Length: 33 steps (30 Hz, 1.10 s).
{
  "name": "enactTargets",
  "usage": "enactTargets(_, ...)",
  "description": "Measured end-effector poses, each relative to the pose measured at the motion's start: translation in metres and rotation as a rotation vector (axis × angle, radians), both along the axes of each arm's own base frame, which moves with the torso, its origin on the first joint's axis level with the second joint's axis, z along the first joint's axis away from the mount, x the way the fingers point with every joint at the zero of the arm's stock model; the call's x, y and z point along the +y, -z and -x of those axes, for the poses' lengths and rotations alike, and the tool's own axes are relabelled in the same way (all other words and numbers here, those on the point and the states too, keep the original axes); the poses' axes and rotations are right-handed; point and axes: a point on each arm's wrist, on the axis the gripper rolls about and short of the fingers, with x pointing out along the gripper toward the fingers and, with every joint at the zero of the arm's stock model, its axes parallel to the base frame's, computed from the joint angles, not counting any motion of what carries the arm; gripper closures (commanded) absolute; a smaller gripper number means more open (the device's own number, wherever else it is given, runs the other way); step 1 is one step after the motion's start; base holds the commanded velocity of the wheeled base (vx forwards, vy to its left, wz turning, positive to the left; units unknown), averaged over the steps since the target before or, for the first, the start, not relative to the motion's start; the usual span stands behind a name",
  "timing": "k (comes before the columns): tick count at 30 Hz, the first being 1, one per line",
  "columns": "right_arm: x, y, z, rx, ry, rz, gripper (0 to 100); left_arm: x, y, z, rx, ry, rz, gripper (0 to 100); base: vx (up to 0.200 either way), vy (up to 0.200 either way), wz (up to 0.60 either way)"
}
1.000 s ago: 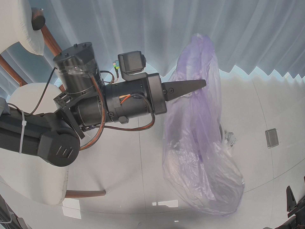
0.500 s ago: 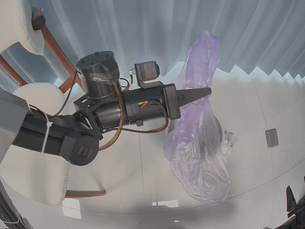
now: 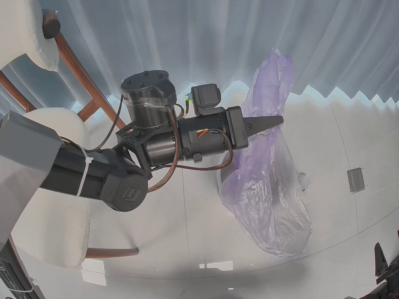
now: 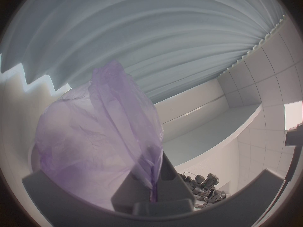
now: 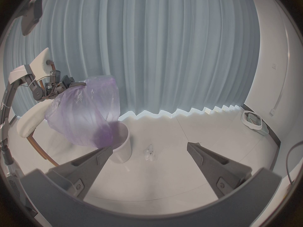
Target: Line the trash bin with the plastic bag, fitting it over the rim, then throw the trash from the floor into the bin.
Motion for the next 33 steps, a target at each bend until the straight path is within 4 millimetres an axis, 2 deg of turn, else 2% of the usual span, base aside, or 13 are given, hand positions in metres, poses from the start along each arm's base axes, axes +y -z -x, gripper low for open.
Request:
enactTargets(19,0.0,0.0,0.0,0.0,0.0,0.0,0,0.001,-0.002,-0.005,0.019,-0.005,0.016,100,0.0,-0.2,0.0)
enactTargets(22,0.0,0.0,0.0,0.0,0.0,0.0,0,0.003,0.001,-0.004,0.003,-0.028,0.012,100,0.0,0.0,0.0)
enactTargets(27,0.0,0.0,0.0,0.0,0.0,0.0,0,0.009,0.01,-0.001,-0.06,-0.077,-0.019,100,0.2,0.0,0.0)
enactTargets(33,0.0,0.0,0.0,0.0,0.0,0.0,0,0.012,0.011,0.0,-0.062,-0.09,-0.023,100,0.2,0.0,0.0)
